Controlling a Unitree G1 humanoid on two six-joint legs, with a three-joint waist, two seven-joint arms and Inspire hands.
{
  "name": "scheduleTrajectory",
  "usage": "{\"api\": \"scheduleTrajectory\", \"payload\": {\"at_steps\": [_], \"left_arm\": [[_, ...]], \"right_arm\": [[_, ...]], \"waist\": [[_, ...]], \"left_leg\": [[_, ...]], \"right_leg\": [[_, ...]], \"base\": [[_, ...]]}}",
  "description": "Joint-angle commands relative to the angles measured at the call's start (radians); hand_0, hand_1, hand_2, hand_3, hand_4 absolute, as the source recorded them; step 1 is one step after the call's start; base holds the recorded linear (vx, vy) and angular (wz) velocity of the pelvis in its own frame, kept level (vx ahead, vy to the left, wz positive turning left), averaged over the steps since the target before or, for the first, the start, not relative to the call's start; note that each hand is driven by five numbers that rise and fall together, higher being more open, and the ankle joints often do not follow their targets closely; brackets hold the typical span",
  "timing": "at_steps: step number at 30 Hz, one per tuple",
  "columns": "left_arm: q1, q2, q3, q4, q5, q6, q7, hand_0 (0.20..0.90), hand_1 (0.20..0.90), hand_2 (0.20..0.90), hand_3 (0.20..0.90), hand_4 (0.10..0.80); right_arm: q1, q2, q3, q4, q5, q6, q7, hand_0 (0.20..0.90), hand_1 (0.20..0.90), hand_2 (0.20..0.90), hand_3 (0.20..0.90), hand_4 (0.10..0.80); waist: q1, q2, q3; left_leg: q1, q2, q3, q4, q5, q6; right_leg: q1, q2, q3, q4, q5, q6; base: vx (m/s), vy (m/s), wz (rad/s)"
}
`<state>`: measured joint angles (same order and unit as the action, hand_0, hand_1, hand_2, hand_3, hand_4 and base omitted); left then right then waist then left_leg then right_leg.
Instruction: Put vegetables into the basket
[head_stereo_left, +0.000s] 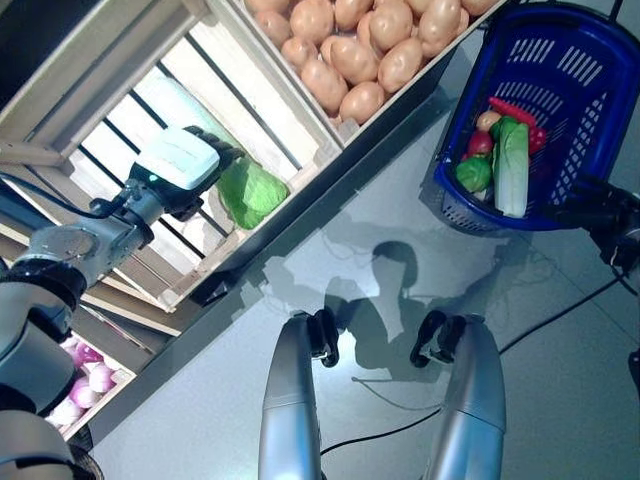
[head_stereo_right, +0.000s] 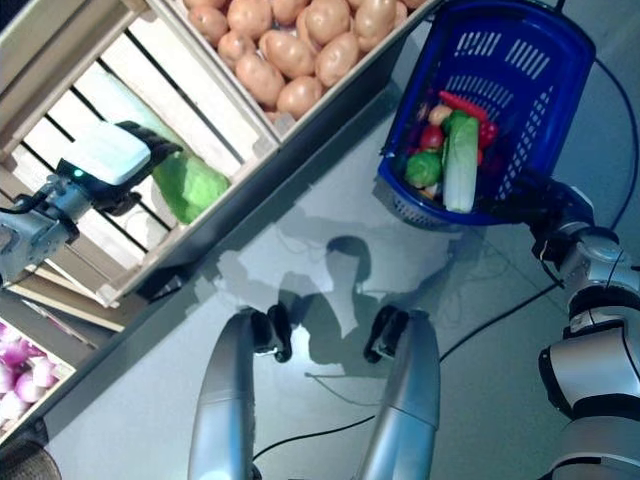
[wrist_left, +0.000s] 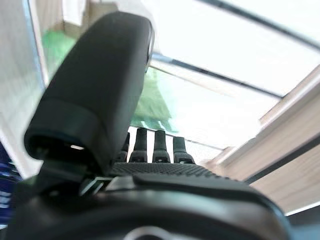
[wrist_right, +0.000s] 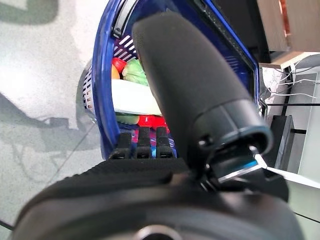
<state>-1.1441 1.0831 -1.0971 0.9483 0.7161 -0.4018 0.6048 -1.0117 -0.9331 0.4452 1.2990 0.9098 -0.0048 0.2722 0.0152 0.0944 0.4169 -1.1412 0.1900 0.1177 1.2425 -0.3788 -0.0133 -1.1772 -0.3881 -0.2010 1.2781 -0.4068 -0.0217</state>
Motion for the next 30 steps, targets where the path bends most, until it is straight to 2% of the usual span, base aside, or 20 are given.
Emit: {"api": "scheduleTrajectory", "payload": {"at_steps": [1,6,10,12,15,19,24,25,26,27,30], "left_arm": [[-0.095,0.065,-0.021,0.0,0.095,-0.012,0.187,0.9,0.9,0.9,0.9,0.8],[-0.102,0.051,-0.059,0.021,0.137,0.014,0.189,0.9,0.9,0.9,0.9,0.8],[-0.102,0.031,-0.069,0.052,0.172,0.021,0.275,0.9,0.9,0.9,0.9,0.8],[-0.102,0.024,-0.067,0.058,0.145,0.01,0.255,0.9,0.9,0.9,0.9,0.8],[-0.091,0.007,-0.075,0.072,0.087,0.012,0.132,0.9,0.9,0.9,0.9,0.8],[-0.066,-0.018,-0.063,0.112,0.011,0.091,0.003,0.9,0.9,0.9,0.9,0.8],[-0.063,-0.036,-0.036,0.176,-0.075,0.246,-0.053,0.9,0.9,0.9,0.9,0.8],[-0.064,-0.037,-0.023,0.189,-0.086,0.277,-0.064,0.9,0.9,0.9,0.9,0.8],[-0.064,-0.036,-0.016,0.197,-0.088,0.297,-0.065,0.709,0.709,0.709,0.709,0.673],[-0.065,-0.038,0.002,0.212,-0.087,0.307,-0.043,0.3,0.3,0.3,0.3,0.4],[-0.064,-0.03,0.035,0.224,-0.066,0.285,0.009,0.3,0.3,0.3,0.3,0.4]], "right_arm": [[-0.055,-0.076,-0.007,-0.002,0.016,-0.051,-0.015,0.9,0.9,0.9,0.9,0.8],[-0.066,-0.064,0.01,-0.002,0.022,-0.065,-0.012,0.9,0.9,0.9,0.9,0.8],[-0.088,-0.045,0.031,-0.011,0.033,-0.079,-0.026,0.9,0.9,0.9,0.9,0.8],[-0.092,-0.043,0.034,-0.01,0.036,-0.079,-0.027,0.9,0.9,0.9,0.9,0.8],[-0.097,-0.034,0.036,-0.012,0.039,-0.086,-0.031,0.9,0.9,0.9,0.9,0.8],[-0.11,-0.026,0.039,-0.014,0.049,-0.098,-0.035,0.9,0.9,0.9,0.9,0.8],[-0.134,-0.026,0.048,-0.017,0.075,-0.114,-0.003,0.9,0.9,0.9,0.9,0.8],[-0.136,-0.027,0.046,-0.019,0.079,-0.119,0.008,0.9,0.9,0.9,0.9,0.8],[-0.136,-0.026,0.046,-0.021,0.081,-0.121,0.014,0.9,0.9,0.9,0.9,0.8],[-0.138,-0.026,0.045,-0.023,0.087,-0.123,0.028,0.9,0.9,0.9,0.9,0.8],[-0.128,-0.03,0.037,-0.035,0.097,-0.132,0.056,0.9,0.9,0.9,0.9,0.8]], "waist": [[-0.01,-0.015,-0.006],[-0.012,-0.022,-0.005],[-0.014,-0.029,-0.007],[-0.013,-0.03,-0.009],[-0.015,-0.032,-0.01],[-0.016,-0.035,-0.014],[-0.012,-0.043,-0.012],[-0.014,-0.044,-0.017],[-0.012,-0.047,-0.014],[-0.012,-0.049,-0.017],[-0.014,-0.047,-0.03]], "left_leg": [[0.039,0.025,-0.014,-0.078,-0.075,-0.033],[-0.025,0.027,-0.03,-0.039,-0.078,-0.032],[-0.095,0.026,-0.047,0.01,-0.083,-0.028],[-0.107,0.025,-0.049,0.016,-0.082,-0.027],[-0.138,0.023,-0.055,0.037,-0.083,-0.026],[-0.187,0.021,-0.061,0.073,-0.086,-0.021],[-0.205,0.02,-0.068,0.074,-0.079,-0.021],[-0.239,0.018,-0.074,0.108,-0.086,-0.015],[-0.215,0.02,-0.071,0.081,-0.078,-0.019],[-0.215,0.021,-0.071,0.082,-0.078,-0.019],[-0.242,0.02,-0.072,0.108,-0.084,-0.014]], "right_leg": [[0.072,-0.028,0.068,-0.055,-0.033,0.003],[0.011,-0.034,0.074,-0.021,-0.034,0.003],[-0.051,-0.034,0.081,0.022,-0.04,0.0],[-0.062,-0.034,0.082,0.026,-0.04,-0.002],[-0.09,-0.033,0.086,0.044,-0.04,-0.003],[-0.135,-0.03,0.094,0.073,-0.043,-0.005],[-0.151,-0.019,0.094,0.072,-0.036,-0.006],[-0.184,-0.024,0.099,0.105,-0.047,-0.014],[-0.161,-0.017,0.094,0.079,-0.037,-0.009],[-0.161,-0.015,0.093,0.079,-0.038,-0.011],[-0.183,-0.023,0.093,0.104,-0.049,-0.021]], "base": [[0.0,0.0,0.0],[-0.013,0.003,0.01],[-0.026,0.004,0.02],[0.0,0.0,0.0],[0.0,0.0,0.0],[0.0,0.0,0.0],[0.0,0.0,0.0],[0.0,0.0,0.0],[-0.025,0.003,-0.03],[0.0,0.0,0.0],[-0.02,-0.004,-0.05]]}}
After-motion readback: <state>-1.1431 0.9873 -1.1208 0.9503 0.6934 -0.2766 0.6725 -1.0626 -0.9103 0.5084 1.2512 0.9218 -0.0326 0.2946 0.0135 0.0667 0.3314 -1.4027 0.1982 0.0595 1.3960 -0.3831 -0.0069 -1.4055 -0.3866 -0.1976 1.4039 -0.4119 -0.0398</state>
